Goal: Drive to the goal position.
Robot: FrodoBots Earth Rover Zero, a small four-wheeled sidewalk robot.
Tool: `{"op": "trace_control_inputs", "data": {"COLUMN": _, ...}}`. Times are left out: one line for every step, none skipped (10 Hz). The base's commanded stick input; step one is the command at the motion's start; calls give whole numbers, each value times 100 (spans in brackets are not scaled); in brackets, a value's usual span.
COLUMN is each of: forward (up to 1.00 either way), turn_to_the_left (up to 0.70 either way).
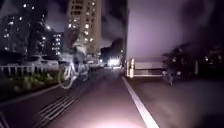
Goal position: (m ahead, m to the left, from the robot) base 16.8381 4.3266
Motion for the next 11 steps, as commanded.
{"op": "trace_control_inputs", "data": {"forward": 45, "turn_to_the_left": 0}}
{"op": "trace_control_inputs", "data": {"forward": 45, "turn_to_the_left": 0}}
{"op": "trace_control_inputs", "data": {"forward": 45, "turn_to_the_left": 0}}
{"op": "trace_control_inputs", "data": {"forward": 45, "turn_to_the_left": 0}}
{"op": "trace_control_inputs", "data": {"forward": 45, "turn_to_the_left": 0}}
{"op": "trace_control_inputs", "data": {"forward": 63, "turn_to_the_left": 0}}
{"op": "trace_control_inputs", "data": {"forward": 70, "turn_to_the_left": 0}}
{"op": "trace_control_inputs", "data": {"forward": 70, "turn_to_the_left": 0}}
{"op": "trace_control_inputs", "data": {"forward": 70, "turn_to_the_left": 0}}
{"op": "trace_control_inputs", "data": {"forward": 70, "turn_to_the_left": 0}}
{"op": "trace_control_inputs", "data": {"forward": 70, "turn_to_the_left": 0}}
